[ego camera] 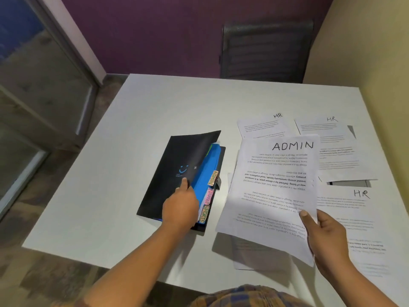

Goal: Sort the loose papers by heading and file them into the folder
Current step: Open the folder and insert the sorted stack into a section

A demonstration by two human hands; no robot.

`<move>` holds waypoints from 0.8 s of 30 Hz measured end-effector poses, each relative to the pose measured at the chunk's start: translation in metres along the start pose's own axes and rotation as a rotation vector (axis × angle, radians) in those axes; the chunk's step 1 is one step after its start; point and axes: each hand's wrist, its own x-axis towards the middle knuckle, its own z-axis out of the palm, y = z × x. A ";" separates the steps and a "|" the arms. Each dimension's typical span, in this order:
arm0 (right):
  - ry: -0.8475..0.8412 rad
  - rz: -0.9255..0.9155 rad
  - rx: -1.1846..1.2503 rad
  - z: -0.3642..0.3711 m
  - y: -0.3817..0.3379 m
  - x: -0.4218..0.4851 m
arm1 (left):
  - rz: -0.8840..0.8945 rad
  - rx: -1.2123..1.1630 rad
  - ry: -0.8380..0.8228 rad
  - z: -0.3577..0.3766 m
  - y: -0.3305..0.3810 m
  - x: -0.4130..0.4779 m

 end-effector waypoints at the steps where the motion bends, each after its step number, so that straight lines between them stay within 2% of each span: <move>1: -0.001 0.002 0.016 0.002 -0.003 0.001 | -0.003 -0.003 0.020 -0.002 -0.003 -0.001; 9: -0.019 -0.043 0.069 0.029 -0.035 0.012 | 0.018 -0.147 -0.004 -0.005 -0.010 -0.003; 18: -0.047 -0.183 -0.115 0.082 -0.047 0.021 | 0.045 -0.361 0.038 -0.007 0.001 -0.012; 24: -0.180 -0.253 -0.226 0.107 -0.053 0.010 | 0.034 -0.406 0.046 -0.010 0.002 -0.014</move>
